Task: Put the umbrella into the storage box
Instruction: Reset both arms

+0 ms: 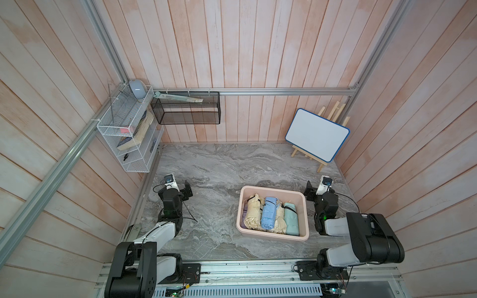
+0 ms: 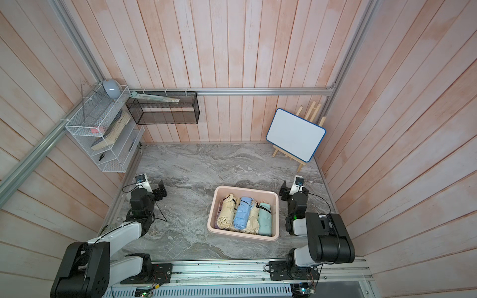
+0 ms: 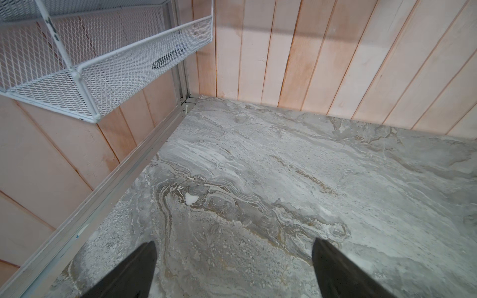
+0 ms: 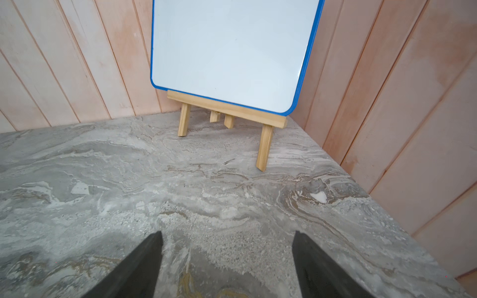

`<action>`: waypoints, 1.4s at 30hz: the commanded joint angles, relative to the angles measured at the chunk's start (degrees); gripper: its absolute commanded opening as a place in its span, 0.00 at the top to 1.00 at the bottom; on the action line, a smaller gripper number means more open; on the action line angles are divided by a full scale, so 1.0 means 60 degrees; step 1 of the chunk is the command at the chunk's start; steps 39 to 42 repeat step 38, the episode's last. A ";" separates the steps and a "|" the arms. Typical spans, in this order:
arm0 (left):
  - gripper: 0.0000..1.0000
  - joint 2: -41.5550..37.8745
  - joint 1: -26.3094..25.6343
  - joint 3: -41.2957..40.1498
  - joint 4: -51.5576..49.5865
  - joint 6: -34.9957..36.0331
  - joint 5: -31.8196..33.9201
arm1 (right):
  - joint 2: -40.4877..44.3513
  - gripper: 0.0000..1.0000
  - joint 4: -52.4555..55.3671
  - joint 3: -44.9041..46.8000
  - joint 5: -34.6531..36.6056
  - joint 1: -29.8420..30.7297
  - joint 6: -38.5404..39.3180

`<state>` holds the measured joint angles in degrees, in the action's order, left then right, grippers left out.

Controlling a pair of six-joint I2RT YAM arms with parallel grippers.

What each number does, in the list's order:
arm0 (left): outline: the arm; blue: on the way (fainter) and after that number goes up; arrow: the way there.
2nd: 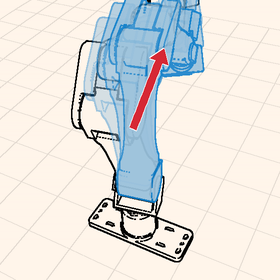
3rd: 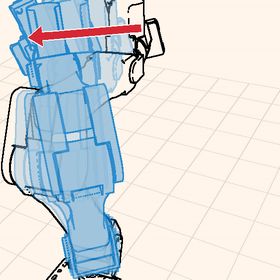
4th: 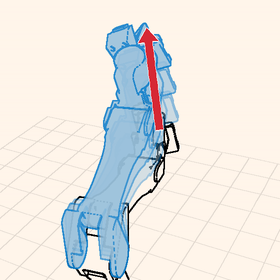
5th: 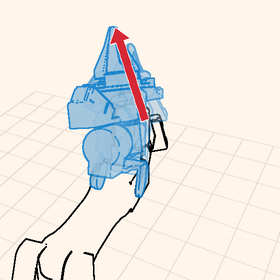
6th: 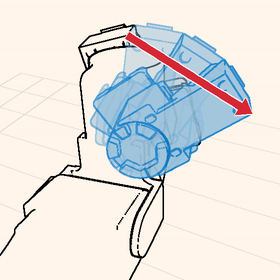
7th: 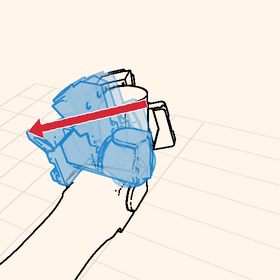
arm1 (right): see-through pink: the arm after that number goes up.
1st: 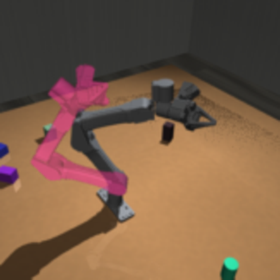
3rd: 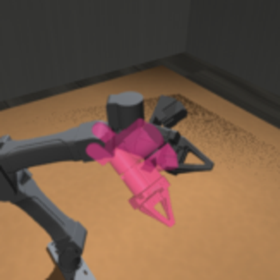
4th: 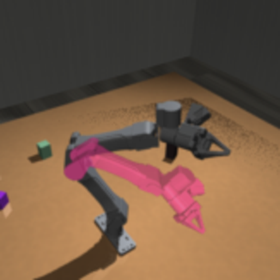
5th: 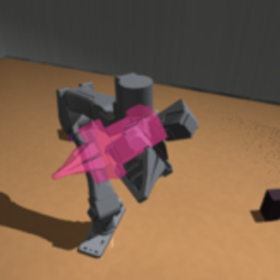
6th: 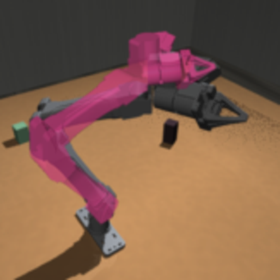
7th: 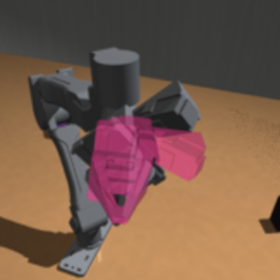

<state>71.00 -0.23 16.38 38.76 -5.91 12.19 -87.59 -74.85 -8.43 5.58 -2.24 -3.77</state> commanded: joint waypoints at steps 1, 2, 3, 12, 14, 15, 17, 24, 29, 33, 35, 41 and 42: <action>0.00 0.0749 0.0111 -0.0372 0.2382 0.0180 -0.0492 | -0.0425 0.10 -0.2467 0.0458 -0.0860 -0.0180 0.0100; 0.00 0.0947 0.0139 -0.0338 0.2713 0.0192 -0.0664 | -0.0310 0.09 -0.2114 0.0364 -0.0890 -0.0196 0.0059; 0.00 0.1145 0.0141 -0.0266 0.2953 0.0525 -0.1079 | -0.0289 0.08 -0.2012 0.0309 -0.1020 -0.0260 0.0042; 0.00 0.2994 0.0185 -0.0075 0.4489 0.0980 -0.2158 | -0.0333 0.02 -0.2219 0.0398 -0.0687 -0.0505 -0.0414; 0.00 0.3127 0.0192 -0.0160 0.4862 0.0804 -0.1613 | -0.0329 0.02 -0.2074 0.0329 -0.0612 -0.0549 -0.0485; 0.00 0.3040 0.0188 -0.0181 0.4758 0.0719 -0.1356 | -0.0321 0.02 -0.1988 0.0281 -0.0630 -0.0535 -0.0479; 0.00 0.3107 0.0185 -0.0225 0.5020 0.0705 -0.1233 | -0.0321 0.02 -0.1873 0.0233 -0.0632 -0.0535 -0.0474; 0.00 0.3100 0.0146 -0.0207 0.4898 0.0718 -0.1227 | -0.0311 0.02 -0.1704 0.0146 -0.0614 -0.0527 -0.0456; 0.01 0.3104 0.0155 -0.0195 0.4892 0.0719 -0.1225 | -0.0320 0.02 -0.1735 0.0151 -0.0658 -0.0513 -0.0427; 0.01 0.3145 0.0155 -0.0088 0.4751 0.0721 -0.1255 | -0.0287 0.02 -0.0723 -0.0382 -0.1312 -0.0480 -0.0156; 0.00 0.3150 0.0154 -0.0076 0.4725 0.0722 -0.1269 | -0.0313 0.02 -0.0619 -0.0466 -0.1483 -0.0444 -0.0017; 0.00 0.3089 0.0147 -0.0185 0.4862 0.0723 -0.1298 | -0.0314 0.02 -0.0586 -0.0471 -0.1447 -0.0433 -0.0010; 0.00 0.3089 0.0147 -0.0185 0.4862 0.0723 -0.1298 | -0.0314 0.02 -0.0586 -0.0471 -0.1447 -0.0433 -0.0010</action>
